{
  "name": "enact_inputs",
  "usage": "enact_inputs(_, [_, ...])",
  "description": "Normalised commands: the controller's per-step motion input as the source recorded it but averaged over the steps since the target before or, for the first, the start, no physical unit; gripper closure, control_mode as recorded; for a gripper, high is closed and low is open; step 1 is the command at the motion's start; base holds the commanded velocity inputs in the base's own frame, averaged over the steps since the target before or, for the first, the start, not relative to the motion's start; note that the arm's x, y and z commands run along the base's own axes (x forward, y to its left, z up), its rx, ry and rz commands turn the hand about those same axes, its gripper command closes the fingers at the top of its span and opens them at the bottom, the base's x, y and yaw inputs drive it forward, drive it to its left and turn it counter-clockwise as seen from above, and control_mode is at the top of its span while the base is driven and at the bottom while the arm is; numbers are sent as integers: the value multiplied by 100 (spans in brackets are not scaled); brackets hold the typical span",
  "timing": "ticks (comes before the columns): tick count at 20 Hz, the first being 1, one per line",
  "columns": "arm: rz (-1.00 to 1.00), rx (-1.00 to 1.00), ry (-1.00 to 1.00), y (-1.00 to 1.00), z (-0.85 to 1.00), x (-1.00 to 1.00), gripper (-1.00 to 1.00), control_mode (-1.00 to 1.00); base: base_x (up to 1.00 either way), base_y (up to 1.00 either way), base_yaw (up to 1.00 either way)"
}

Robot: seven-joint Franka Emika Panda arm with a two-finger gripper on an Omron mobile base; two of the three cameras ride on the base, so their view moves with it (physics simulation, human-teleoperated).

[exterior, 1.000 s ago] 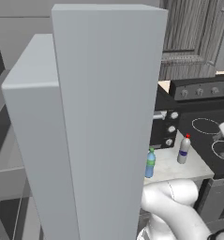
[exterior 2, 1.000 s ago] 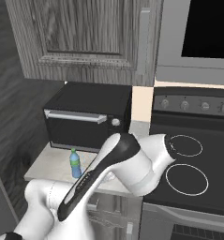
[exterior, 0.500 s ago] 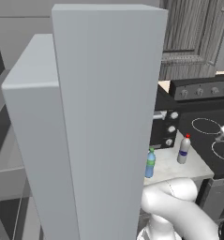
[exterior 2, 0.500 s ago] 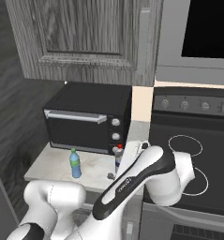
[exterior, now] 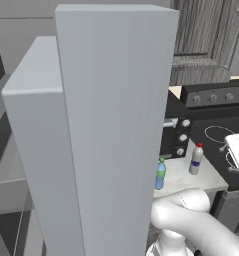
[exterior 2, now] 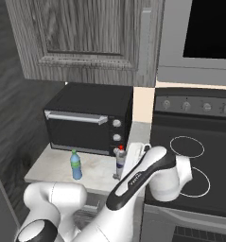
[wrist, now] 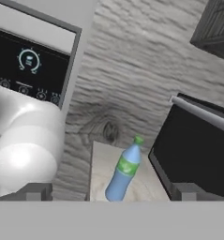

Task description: Take the bottled waters from the counter and place them in the freezer to freeze. Close the freezer door after placing the bottles.

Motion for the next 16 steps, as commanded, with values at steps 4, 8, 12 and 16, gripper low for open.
enact_inputs(4, [-4,0,-5,-8,-16,6,-100,-100,0,0,0])
enact_inputs(8, [-13,-1,0,-18,-12,5,-100,-100,0,0,0])
enact_inputs(12, [-12,0,0,-19,-10,19,-100,-100,0,0,0])
enact_inputs(16, [-6,0,0,-14,-6,39,-100,-100,0,0,0])
